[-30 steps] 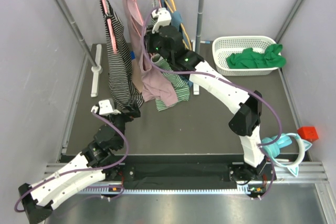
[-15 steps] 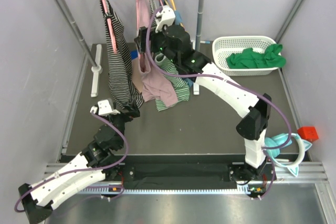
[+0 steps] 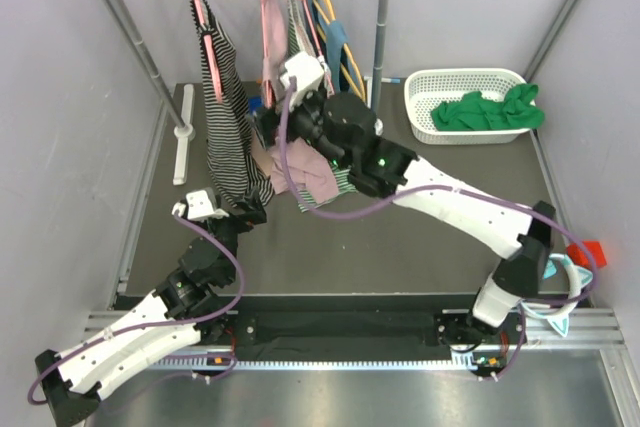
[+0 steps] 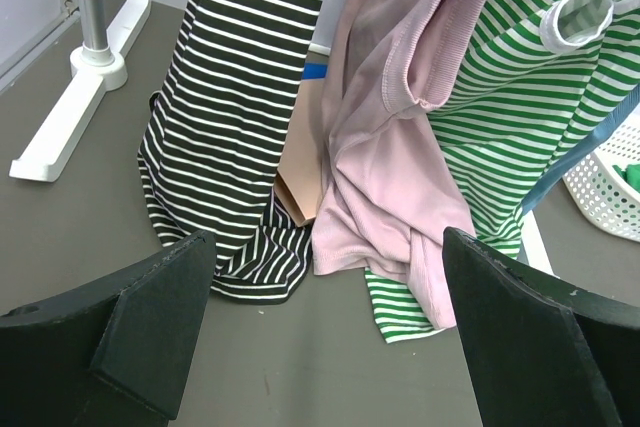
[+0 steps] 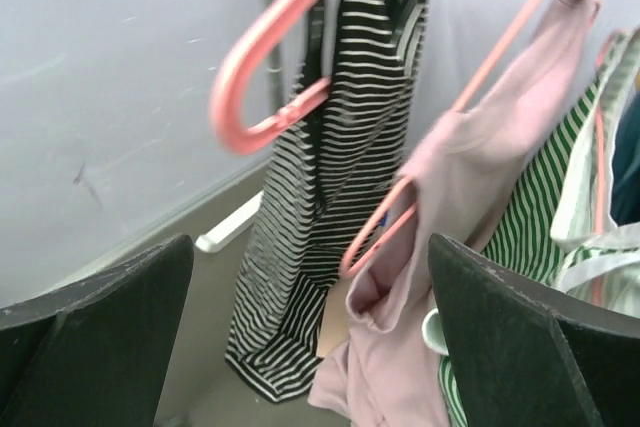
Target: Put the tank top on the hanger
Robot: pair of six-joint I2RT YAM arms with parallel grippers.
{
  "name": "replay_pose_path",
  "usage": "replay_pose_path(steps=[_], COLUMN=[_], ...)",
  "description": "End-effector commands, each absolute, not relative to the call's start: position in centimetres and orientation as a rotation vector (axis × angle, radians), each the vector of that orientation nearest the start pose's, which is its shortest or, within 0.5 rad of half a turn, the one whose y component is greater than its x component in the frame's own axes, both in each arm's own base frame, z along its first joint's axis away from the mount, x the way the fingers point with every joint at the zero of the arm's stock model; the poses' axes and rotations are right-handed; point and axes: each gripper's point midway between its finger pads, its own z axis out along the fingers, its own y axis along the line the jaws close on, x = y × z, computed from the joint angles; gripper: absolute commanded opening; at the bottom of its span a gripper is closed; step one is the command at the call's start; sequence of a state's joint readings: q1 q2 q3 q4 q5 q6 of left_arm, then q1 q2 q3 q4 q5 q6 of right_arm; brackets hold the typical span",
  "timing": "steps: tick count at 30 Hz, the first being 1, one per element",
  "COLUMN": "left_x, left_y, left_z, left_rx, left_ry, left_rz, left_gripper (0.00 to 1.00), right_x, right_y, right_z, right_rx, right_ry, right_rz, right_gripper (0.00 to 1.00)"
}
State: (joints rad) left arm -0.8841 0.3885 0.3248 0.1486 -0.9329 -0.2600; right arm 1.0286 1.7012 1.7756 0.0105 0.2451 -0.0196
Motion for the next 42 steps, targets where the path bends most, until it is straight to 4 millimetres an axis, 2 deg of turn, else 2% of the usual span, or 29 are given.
replay_pose_path(steps=[1, 2, 4, 5, 7, 8, 9, 10, 11, 12, 13, 14, 15, 16, 17, 18, 19, 20, 21, 22, 23, 24, 26, 27, 28, 30, 31, 36, 42], left_x=[23.9, 23.9, 23.9, 23.9, 23.9, 23.9, 23.9, 23.9, 23.9, 23.9, 23.8, 23.8, 23.8, 23.8, 23.8, 23.8, 23.8, 23.8, 23.8, 23.8, 23.8, 23.8, 23.8, 23.8, 23.8, 23.8, 23.8, 23.9, 24.1], left_y=[-7.8, -7.8, -7.8, -7.8, -7.8, -7.8, -7.7, -7.7, -7.5, -7.2, -7.1, -7.0, -7.0, -7.0, -7.1, -7.1, -7.1, -7.1, -7.1, -7.3, -7.4, -7.4, -7.6, -7.7, -7.8, -8.0, -8.1, -8.5, -8.7], left_z=[23.5, 23.5, 23.6, 23.6, 23.5, 23.5, 23.5, 23.5, 23.5, 23.4, 23.4, 23.4, 23.4, 23.4, 23.4, 23.4, 23.3, 23.4, 23.4, 23.4, 23.4, 23.5, 23.4, 23.5, 23.5, 23.4, 23.4, 23.5, 23.2], left_rx=[-0.295, -0.295, -0.295, -0.297, -0.296, -0.297, -0.299, -0.304, -0.312, -0.325, -0.334, -0.337, -0.339, -0.337, -0.335, -0.334, -0.333, -0.333, -0.33, -0.32, -0.316, -0.313, -0.302, -0.298, -0.294, -0.285, -0.283, -0.258, -0.261], left_ry=[1.488, 1.488, 1.486, 1.485, 1.487, 1.487, 1.485, 1.486, 1.484, 1.486, 1.482, 1.482, 1.48, 1.476, 1.476, 1.476, 1.476, 1.475, 1.474, 1.474, 1.475, 1.474, 1.479, 1.478, 1.479, 1.48, 1.479, 1.48, 1.486], left_rz=[-0.224, -0.224, -0.227, -0.227, -0.225, -0.224, -0.224, -0.219, -0.218, -0.201, -0.205, -0.202, -0.204, -0.208, -0.208, -0.208, -0.207, -0.209, -0.211, -0.217, -0.219, -0.221, -0.226, -0.229, -0.234, -0.239, -0.245, -0.253, -0.245], left_gripper=[0.99, 0.99, 0.99, 0.99, 0.99, 0.99, 0.99, 0.99, 0.99, 0.99, 0.99, 0.99, 0.99, 0.99, 0.99, 0.99, 0.99, 0.99, 0.99, 0.99, 0.99, 0.99, 0.99, 0.99, 0.99, 0.99, 0.99, 0.99, 0.99], right_x=[26.9, 26.5, 24.7, 24.5, 23.5, 23.4, 23.0, 22.9, 22.8, 22.7, 23.0, 23.2, 23.2, 24.2, 24.4, 24.5, 25.3, 25.5, 25.4, 26.4, 26.6, 26.5, 26.9, 26.6, 26.7, 26.1, 25.9, 24.3, 23.6], right_y=[41.7, 41.9, 41.6, 41.7, 41.1, 40.8, 39.9, 39.5, 38.9, 37.8, 37.1, 36.2, 35.0, 33.5, 32.6, 31.4, 29.5, 28.5, 27.3, 25.0, 23.9, 22.2, 19.1, 17.4, 15.8, 12.9, 11.9, 8.1, 6.7], right_z=[48.2, 46.5, 46.2, 44.2, 43.1, 40.5, 40.4, 39.3, 36.2, 35.9, 34.7, 31.8, 31.5, 28.7, 27.9, 28.1, 25.7, 25.1, 25.8, 23.9, 23.6, 24.3, 22.8, 24.0, 23.1, 24.0, 23.2, 24.1, 24.2], right_rx=[-0.621, -0.655, -0.7, -0.733, -0.753, -0.775, -0.747, -0.745, -0.768, -0.726, -0.711, -0.715, -0.661, -0.647, -0.605, -0.544, -0.514, -0.486, -0.431, -0.38, -0.343, -0.276, -0.189, -0.111, -0.061, 0.076, 0.113, 0.252, 0.291], right_ry=[1.193, 1.211, 1.195, 1.223, 1.247, 1.29, 1.303, 1.323, 1.375, 1.395, 1.424, 1.481, 1.511, 1.568, 1.598, 1.602, 1.65, 1.662, 1.643, 1.681, 1.686, 1.67, 1.692, 1.65, 1.655, 1.604, 1.604, 1.508, 1.474], right_rz=[0.593, 0.578, 0.585, 0.575, 0.585, 0.574, 0.595, 0.595, 0.576, 0.583, 0.571, 0.549, 0.576, 0.539, 0.554, 0.589, 0.554, 0.556, 0.592, 0.548, 0.54, 0.533, 0.477, 0.481, 0.447, 0.416, 0.396, 0.359, 0.338], right_gripper=[1.0, 1.0, 1.0, 1.0, 1.0, 1.0, 1.0, 1.0, 1.0, 1.0, 1.0, 1.0, 1.0, 1.0, 1.0, 0.99, 1.0, 1.0, 1.0, 1.0, 1.0, 1.0, 1.0, 1.0, 1.0, 1.0, 1.0, 1.0, 1.0])
